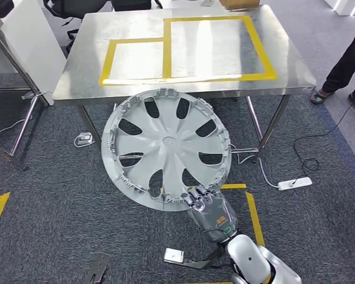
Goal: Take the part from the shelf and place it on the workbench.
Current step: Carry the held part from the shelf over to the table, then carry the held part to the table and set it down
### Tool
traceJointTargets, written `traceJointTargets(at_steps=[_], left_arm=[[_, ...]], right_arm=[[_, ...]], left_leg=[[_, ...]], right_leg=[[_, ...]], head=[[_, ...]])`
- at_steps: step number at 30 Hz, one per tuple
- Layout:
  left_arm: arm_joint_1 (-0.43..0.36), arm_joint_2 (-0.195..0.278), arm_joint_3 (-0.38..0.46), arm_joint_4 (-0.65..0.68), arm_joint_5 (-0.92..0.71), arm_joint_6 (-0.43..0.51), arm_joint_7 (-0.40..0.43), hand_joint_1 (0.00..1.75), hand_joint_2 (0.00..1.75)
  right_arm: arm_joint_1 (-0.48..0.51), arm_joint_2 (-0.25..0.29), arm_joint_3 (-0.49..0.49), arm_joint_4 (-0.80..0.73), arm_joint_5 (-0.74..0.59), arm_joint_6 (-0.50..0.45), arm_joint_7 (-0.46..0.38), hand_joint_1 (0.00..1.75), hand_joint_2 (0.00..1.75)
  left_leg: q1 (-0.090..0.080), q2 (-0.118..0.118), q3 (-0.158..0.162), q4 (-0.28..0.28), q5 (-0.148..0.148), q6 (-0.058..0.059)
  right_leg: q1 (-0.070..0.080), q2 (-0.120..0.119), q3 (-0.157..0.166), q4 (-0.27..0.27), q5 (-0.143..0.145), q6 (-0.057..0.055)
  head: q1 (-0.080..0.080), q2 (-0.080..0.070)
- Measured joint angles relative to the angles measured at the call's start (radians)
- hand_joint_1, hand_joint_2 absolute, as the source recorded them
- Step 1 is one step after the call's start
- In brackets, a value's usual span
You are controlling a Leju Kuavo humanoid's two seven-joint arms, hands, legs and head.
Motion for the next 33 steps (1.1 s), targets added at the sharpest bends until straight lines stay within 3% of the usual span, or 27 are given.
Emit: traceJointTargets(at_steps=[3, 14, 28, 31, 33], left_arm=[[0.001, -0.001, 0.000, 0.000, 0.000, 0.002, 0.001, 0.00, 1.75], [-0.002, -0.001, 0.001, 0.000, -0.004, 0.007, 0.005, 0.00, 1.75], [-0.003, 0.001, 0.001, 0.000, -0.006, -0.014, -0.004, 0.00, 1.75], [-0.004, 0.004, 0.002, 0.000, -0.004, -0.035, -0.010, 0.00, 1.75], [-0.004, 0.005, 0.003, 0.000, -0.004, -0.042, -0.014, 0.00, 1.75]], right_arm=[[0.000, 0.000, 0.000, 0.000, 0.000, 0.000, 0.001, 1.75, 1.75], [-0.003, 0.000, 0.000, 0.000, 0.001, 0.000, 0.002, 1.75, 1.75], [-0.004, 0.000, 0.000, 0.000, 0.001, 0.000, 0.002, 1.75, 1.75], [-0.004, 0.000, 0.000, 0.000, 0.001, 0.000, 0.002, 1.75, 1.75], [-0.004, 0.000, -0.001, 0.000, 0.001, -0.001, 0.002, 1.75, 1.75]], left_leg=[[-0.002, 0.000, -0.002, -0.007, 0.002, 0.000], [-0.009, -0.001, -0.005, -0.006, 0.004, 0.014], [-0.008, -0.001, -0.006, -0.005, 0.005, 0.016], [-0.012, -0.001, 0.006, -0.027, -0.002, 0.041], [-0.010, 0.000, 0.030, -0.054, 0.004, 0.058]], right_leg=[[0.000, -0.002, -0.002, -0.003, 0.001, -0.003], [-0.006, -0.002, 0.000, -0.014, 0.011, 0.019], [-0.006, -0.002, -0.001, -0.014, 0.012, 0.020], [-0.010, -0.003, 0.006, -0.014, 0.034, 0.040], [-0.010, -0.005, -0.001, 0.005, 0.028, 0.049]], head=[[0.001, 0.000], [0.000, 0.000], [0.000, 0.000], [-0.001, 0.000], [0.001, 0.000]])
